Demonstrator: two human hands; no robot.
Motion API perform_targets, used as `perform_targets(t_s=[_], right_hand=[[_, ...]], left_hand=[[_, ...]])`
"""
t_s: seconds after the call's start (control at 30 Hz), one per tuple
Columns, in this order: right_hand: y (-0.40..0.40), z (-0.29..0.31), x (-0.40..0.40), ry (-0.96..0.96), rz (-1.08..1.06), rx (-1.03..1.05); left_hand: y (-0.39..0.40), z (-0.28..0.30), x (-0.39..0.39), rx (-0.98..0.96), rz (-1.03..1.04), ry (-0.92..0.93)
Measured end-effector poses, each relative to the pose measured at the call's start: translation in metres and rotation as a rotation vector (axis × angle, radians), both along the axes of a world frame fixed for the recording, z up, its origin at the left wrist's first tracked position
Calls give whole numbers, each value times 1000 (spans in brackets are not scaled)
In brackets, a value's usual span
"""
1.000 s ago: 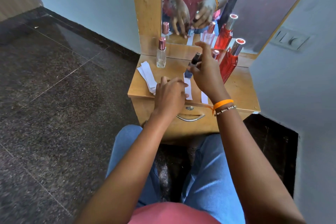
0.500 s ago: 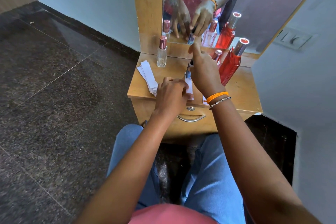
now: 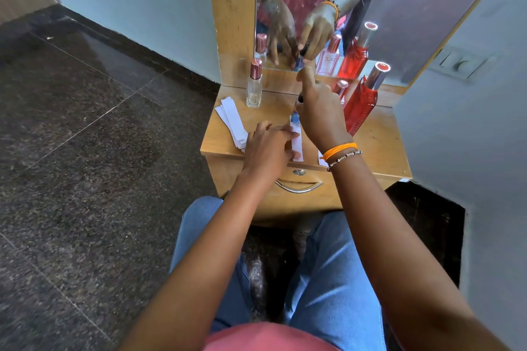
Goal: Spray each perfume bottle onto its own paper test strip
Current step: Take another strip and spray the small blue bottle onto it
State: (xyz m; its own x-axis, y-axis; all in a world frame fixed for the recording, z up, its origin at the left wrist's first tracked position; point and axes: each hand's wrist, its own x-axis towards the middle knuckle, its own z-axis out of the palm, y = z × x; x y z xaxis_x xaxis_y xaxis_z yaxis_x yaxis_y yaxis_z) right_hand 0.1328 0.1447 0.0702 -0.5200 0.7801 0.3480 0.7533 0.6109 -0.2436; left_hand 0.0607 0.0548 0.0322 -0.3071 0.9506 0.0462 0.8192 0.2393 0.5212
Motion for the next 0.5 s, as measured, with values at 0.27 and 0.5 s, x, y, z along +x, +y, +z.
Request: perform_targets(t_s=[0.27,0.5], right_hand=[[-4,4,1,-19,5,-4],[-25,22,1,136,40,83]], left_hand=[[-1,3,0,-22,-8,-22],[-20,13,-10,229,98,-92]])
